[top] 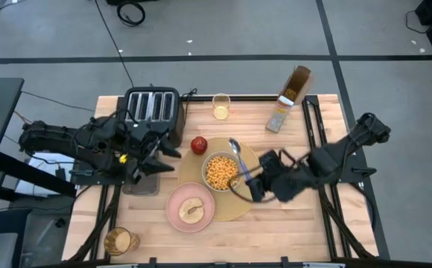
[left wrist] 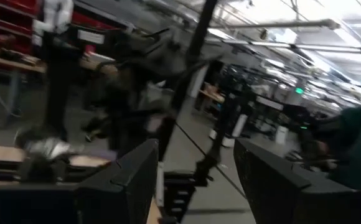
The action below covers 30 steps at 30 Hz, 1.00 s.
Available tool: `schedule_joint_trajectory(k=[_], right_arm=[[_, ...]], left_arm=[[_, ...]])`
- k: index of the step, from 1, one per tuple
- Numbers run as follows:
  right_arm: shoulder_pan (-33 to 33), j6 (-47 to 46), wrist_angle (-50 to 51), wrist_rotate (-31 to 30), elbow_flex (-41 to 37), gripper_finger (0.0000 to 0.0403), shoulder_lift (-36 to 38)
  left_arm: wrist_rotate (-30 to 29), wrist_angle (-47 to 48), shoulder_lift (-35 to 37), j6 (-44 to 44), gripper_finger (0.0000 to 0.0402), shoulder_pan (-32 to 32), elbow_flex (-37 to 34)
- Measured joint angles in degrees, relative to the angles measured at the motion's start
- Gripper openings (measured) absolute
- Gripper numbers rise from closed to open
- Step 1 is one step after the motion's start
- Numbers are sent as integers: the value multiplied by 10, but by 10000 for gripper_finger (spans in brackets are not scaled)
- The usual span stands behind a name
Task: Arrange a breakfast setting
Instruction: Put the purple spoon on the table mat to the right of the gray bowl
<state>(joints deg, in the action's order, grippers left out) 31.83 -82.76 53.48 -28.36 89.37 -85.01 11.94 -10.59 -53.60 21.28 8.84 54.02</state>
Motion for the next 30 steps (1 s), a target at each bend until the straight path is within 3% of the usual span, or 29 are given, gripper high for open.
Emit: schedule_joint_trajectory(k=[5,9,14,18,24,30], right_arm=[[51,-147,-146,5,-200,33,48],[71,-236,-344,-13,-380,33,76],[68,-330,-640,-24,-554,33,50],[59,-395,-765,-54,-631,33,16],[-2,-395,-930,-49,-697,33,-9],[-52,-394,-1020,-17,-753,33,-8]], left_arm=[[-1,9,-1,-8,215,39,0],[-13,11,-1,-11,215,57,0],[-51,10,-1,4,215,65,0],[-66,10,-1,17,215,65,0],[-99,9,-1,17,215,65,0],[-115,6,-1,17,215,65,0]])
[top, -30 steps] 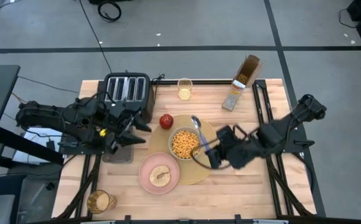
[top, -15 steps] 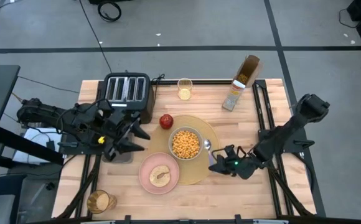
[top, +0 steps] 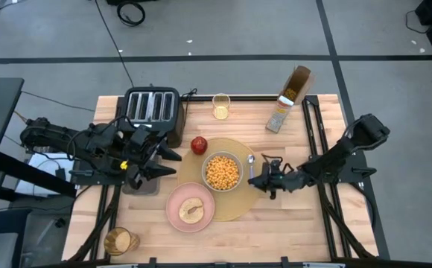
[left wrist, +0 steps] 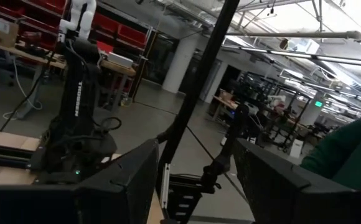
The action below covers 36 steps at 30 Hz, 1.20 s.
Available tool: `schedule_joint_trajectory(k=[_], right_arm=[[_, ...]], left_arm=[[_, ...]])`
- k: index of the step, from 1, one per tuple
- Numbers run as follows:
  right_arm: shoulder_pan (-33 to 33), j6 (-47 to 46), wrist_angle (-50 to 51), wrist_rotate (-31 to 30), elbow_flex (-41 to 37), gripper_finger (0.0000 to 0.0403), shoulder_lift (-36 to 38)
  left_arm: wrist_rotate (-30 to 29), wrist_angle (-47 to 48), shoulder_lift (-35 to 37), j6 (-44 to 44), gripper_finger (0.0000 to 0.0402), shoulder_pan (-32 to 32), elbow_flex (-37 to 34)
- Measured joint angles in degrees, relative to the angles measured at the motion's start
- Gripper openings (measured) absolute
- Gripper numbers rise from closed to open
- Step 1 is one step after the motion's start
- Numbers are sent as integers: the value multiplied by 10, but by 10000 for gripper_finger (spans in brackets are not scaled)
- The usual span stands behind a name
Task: Arrange a breakfast setting
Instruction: Put the purple spoon on the table mat to the right of the gray bowl
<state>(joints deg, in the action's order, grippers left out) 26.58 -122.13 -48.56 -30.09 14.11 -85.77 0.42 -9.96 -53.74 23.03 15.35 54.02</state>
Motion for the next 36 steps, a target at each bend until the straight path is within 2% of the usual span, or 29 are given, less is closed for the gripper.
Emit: schedule_joint_trajectory(k=[8,12,18,29,36], right_arm=[[-15,-3,-59,57,-41,33,-2],[-5,-2,-60,60,-40,33,-2],[-3,4,11,61,-40,33,-2],[-3,62,37,61,-35,45,-1],[-4,67,170,71,19,51,-1]], left_arm=[[-3,-4,-4,1,215,0,0],[-3,-4,-3,3,215,0,0],[-3,-4,-3,0,215,0,0],[-2,-4,-3,-6,215,0,0],[-2,-4,-3,-12,215,0,0]])
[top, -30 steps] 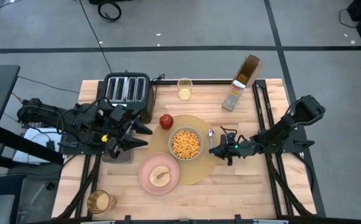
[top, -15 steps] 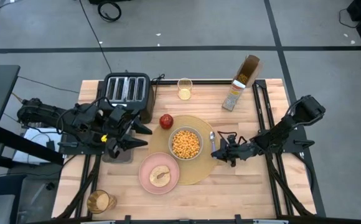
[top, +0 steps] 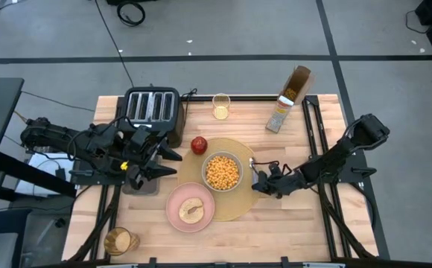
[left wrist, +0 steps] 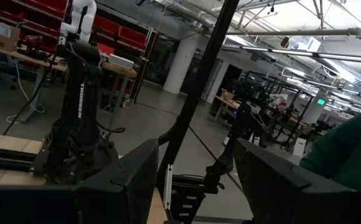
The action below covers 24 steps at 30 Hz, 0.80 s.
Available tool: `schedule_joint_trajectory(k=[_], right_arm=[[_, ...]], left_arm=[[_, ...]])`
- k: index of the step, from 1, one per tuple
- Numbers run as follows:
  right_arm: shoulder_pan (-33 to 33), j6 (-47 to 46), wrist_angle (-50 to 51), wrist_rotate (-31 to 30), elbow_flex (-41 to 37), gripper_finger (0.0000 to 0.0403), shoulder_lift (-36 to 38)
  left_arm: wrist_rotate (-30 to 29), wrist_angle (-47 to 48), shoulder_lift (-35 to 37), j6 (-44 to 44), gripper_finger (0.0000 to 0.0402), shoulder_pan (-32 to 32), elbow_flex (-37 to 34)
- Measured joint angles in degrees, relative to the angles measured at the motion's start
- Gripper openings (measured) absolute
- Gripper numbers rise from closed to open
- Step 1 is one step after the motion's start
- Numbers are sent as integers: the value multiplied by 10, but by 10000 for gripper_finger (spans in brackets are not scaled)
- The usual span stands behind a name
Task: Arrange a breakfast setting
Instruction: Put the purple spoon on the table mat to the right of the gray bowl
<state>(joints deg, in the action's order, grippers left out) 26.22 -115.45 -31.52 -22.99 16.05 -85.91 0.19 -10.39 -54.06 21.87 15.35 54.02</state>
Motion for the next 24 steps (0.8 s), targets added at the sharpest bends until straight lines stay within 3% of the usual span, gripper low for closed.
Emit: schedule_joint_trajectory(k=[8,15,24], right_arm=[[-5,-30,103,22,32,53,0],[-17,-12,172,93,65,54,-2],[-17,30,164,111,88,55,-2]], left_arm=[[0,0,0,0,215,0,0],[0,0,0,0,215,0,0],[1,0,0,0,215,0,0]])
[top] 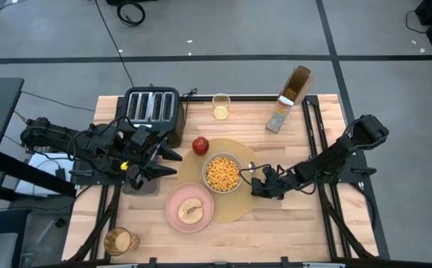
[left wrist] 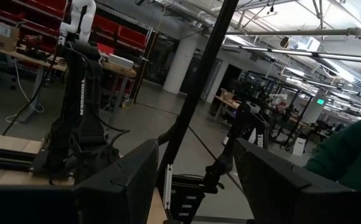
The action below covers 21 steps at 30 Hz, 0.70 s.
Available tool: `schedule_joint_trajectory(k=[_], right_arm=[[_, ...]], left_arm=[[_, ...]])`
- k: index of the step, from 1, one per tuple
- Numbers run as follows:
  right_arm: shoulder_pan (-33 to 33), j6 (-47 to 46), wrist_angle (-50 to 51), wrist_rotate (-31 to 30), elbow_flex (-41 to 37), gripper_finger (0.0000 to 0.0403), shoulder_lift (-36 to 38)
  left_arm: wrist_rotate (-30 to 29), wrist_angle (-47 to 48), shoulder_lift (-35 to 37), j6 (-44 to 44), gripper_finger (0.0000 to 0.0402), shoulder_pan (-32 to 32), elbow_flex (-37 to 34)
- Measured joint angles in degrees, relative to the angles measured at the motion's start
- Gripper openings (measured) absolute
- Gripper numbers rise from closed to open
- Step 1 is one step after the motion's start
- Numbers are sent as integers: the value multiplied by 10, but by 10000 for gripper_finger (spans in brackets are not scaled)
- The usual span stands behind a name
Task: Arrange a breakfast setting
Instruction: Put the purple spoon on the table mat to the right of the gray bowl
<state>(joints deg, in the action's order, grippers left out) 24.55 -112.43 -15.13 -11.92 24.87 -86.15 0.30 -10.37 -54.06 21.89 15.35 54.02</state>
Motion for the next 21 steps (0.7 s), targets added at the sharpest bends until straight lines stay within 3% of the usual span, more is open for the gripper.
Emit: schedule_joint_trajectory(k=[7,13,21], right_arm=[[0,-19,27,2,5,55,0],[-1,-10,34,44,5,59,0],[-1,14,29,49,5,112,0]], left_arm=[[0,0,0,0,215,0,0],[0,0,0,0,215,0,0],[0,13,0,0,215,0,0]])
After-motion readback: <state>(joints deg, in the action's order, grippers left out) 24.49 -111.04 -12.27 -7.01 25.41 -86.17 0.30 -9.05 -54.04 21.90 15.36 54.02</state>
